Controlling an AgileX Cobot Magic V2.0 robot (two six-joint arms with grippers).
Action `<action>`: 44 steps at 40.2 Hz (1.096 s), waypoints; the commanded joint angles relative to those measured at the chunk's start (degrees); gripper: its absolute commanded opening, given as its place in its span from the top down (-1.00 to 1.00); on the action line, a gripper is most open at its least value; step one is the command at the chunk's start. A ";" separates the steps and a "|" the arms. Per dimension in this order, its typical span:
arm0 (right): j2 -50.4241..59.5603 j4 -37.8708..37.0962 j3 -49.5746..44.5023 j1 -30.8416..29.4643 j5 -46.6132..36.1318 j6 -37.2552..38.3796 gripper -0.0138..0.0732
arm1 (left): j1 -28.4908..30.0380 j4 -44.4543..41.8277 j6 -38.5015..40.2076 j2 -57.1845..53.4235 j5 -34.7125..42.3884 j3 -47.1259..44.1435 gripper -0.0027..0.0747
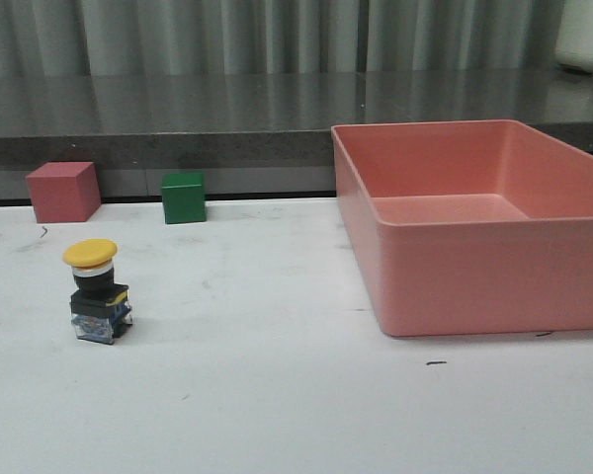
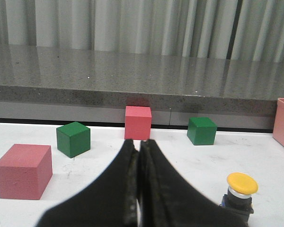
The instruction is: Place and stand button with both arms
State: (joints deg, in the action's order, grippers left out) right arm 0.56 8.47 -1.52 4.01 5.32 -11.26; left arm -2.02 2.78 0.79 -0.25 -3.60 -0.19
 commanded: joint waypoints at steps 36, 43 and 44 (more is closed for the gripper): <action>1.08 -12.29 0.20 -2.86 -8.56 19.30 0.84 | 0.00 0.44 -0.03 -1.24 4.83 -0.46 0.98; 1.08 -12.29 0.20 -3.10 -8.56 19.30 0.84 | 0.00 0.44 -0.03 -1.24 4.83 -0.46 0.98; 1.08 -12.29 0.20 -3.10 -8.56 19.30 0.84 | 0.00 0.44 -0.03 -1.24 4.83 -0.46 0.98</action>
State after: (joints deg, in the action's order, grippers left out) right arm 0.56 -3.40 -1.52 1.28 1.92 8.16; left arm -2.02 2.78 0.79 -0.25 -3.51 -0.19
